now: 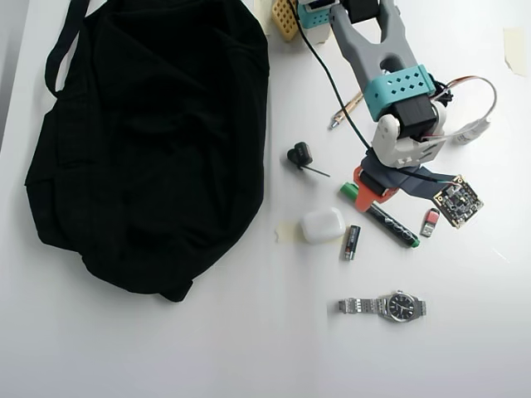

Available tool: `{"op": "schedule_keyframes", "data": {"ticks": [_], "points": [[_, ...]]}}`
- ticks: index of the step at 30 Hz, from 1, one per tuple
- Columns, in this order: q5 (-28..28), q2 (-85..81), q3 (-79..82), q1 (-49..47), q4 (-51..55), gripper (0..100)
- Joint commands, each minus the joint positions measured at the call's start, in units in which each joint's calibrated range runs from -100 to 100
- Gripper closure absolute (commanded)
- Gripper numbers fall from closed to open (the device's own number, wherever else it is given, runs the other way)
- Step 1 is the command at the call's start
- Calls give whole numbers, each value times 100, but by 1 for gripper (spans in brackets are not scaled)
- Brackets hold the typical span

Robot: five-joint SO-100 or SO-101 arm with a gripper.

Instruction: Put the whiteboard marker into the black bag

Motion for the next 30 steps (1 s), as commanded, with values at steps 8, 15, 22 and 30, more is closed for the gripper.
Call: {"op": "schedule_keyframes", "data": {"ticks": [8,15,22,30], "points": [[-200,305,-400,-268,-68,76],[-316,529,-409,-290,-258,77],[-342,878,-400,-215,-671,77],[-400,1027,-337,-186,-705,87]]}}
